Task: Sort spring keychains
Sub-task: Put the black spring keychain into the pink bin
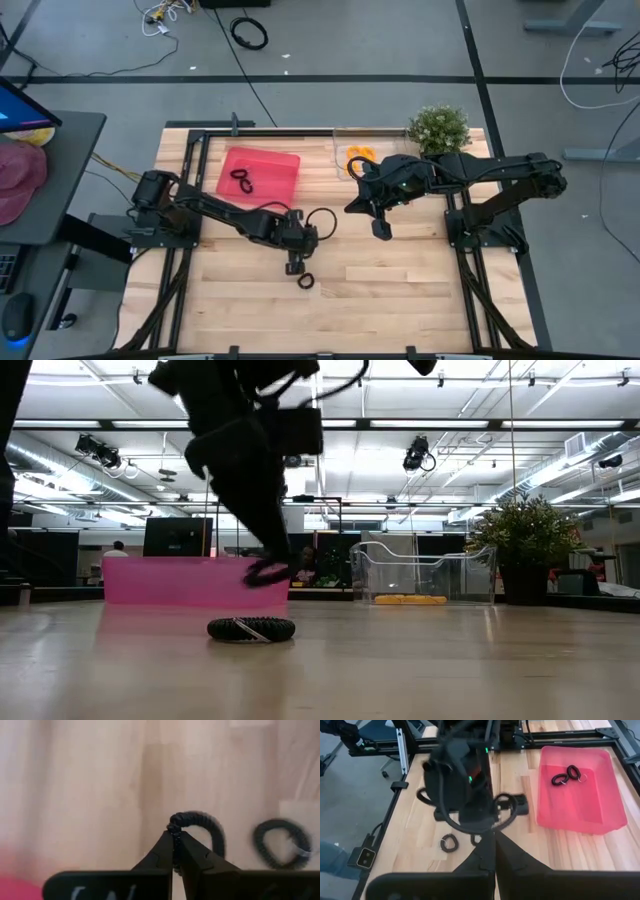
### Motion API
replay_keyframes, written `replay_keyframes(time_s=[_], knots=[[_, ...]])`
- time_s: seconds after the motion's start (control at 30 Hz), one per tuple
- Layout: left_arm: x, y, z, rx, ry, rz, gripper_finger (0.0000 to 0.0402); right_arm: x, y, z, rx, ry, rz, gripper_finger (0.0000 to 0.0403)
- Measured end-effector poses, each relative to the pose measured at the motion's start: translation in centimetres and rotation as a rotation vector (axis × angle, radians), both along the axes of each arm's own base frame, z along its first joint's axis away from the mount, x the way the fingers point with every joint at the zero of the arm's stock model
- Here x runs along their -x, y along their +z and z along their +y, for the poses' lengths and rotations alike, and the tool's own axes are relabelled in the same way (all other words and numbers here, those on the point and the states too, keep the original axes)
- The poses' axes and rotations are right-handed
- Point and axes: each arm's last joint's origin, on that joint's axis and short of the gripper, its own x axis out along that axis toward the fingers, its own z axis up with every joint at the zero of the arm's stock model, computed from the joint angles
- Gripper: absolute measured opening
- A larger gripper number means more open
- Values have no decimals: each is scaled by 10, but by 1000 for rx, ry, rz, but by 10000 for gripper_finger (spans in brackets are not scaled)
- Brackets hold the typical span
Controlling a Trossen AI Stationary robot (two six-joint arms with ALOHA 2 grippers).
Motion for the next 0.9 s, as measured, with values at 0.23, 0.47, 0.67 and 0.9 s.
replay_keyframes(time_s=[0.23,0.47,0.67,0.9], knots=[[-7,36,4,-229,-42,19,9,0,0,0,13,9,4,0],[-9,74,13,-357,-48,9,9,2,0,0,7,5,7,0],[3,112,31,-399,29,-69,9,15,9,-2,10,-19,-4,0],[34,161,43,-338,67,-231,8,39,24,-6,39,-75,-49,0]])
